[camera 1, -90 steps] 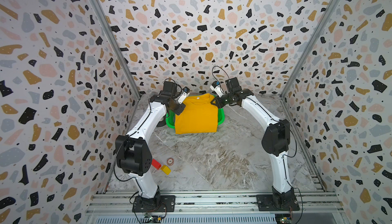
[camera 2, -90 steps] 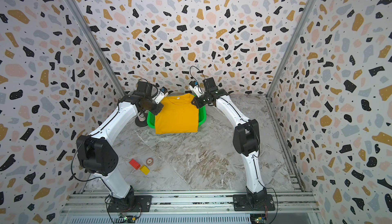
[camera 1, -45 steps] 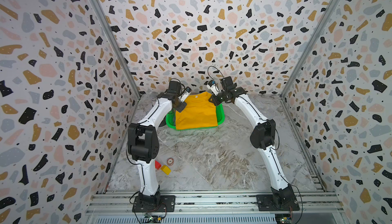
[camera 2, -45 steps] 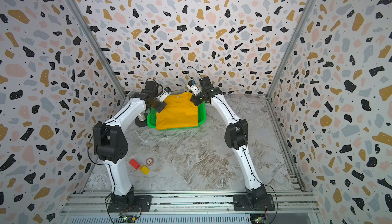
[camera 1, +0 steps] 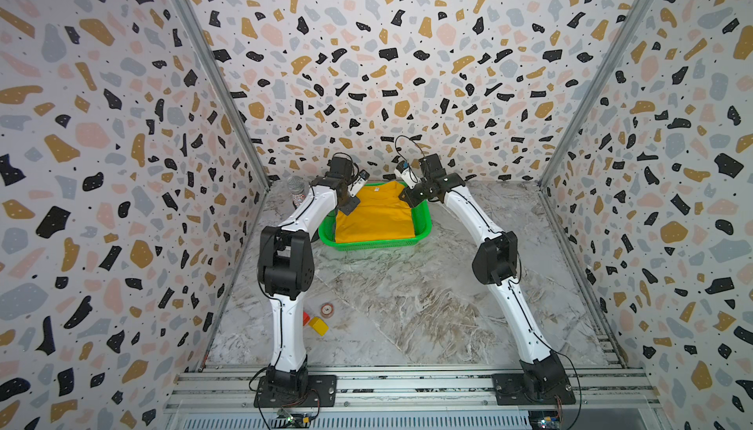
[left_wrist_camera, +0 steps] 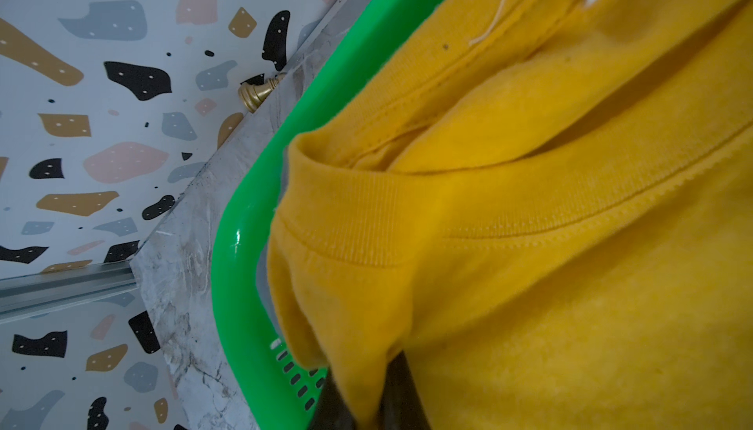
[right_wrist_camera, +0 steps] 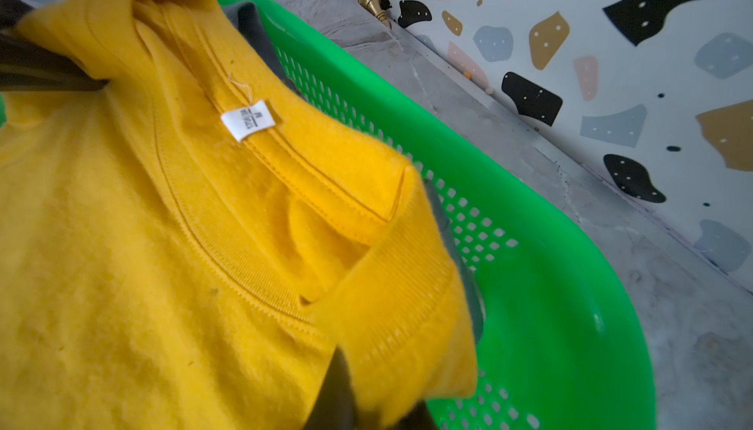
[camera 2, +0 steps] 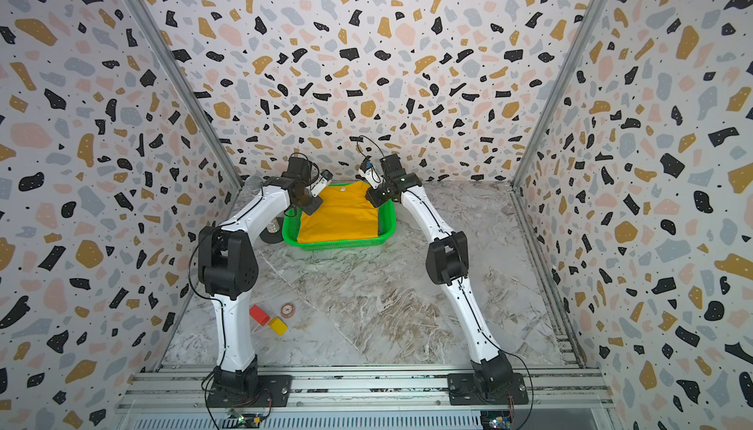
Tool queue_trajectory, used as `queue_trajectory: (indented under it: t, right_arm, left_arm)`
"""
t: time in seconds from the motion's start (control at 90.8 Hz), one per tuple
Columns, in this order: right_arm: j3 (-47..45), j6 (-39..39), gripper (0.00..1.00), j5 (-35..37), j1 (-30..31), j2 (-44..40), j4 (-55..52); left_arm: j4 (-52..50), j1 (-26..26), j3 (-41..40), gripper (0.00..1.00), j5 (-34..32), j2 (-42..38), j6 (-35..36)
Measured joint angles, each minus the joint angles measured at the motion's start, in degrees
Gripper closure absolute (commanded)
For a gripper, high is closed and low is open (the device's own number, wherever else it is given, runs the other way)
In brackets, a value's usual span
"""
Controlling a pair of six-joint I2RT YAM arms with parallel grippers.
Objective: Put the folded t-shirts into the basket
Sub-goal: Place the T-shirt in the bin.
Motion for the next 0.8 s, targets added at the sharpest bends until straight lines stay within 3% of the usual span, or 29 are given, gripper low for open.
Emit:
queue_trajectory:
  t: [0.264,0.484,0.804]
  right_arm:
    - [2.78,-1.64,0.99,2.62,0.04,3.06,1.68]
    - [2.93,-2.95,0.89,4.37,0.35,4.92,2.45]
    - [2.95,-4.74,0.54,5.92,0.11,4.44,1.53]
  left_arm:
    - [-0.57,0.00,5.46,1.00,-1.09,3.80,-0.07]
    - [-0.63,0.00,5.66,1.00,-1.29,5.22,-0.48]
    - [-0.85,0.46,3.89,0.61,-2.34,4.26,-1.60]
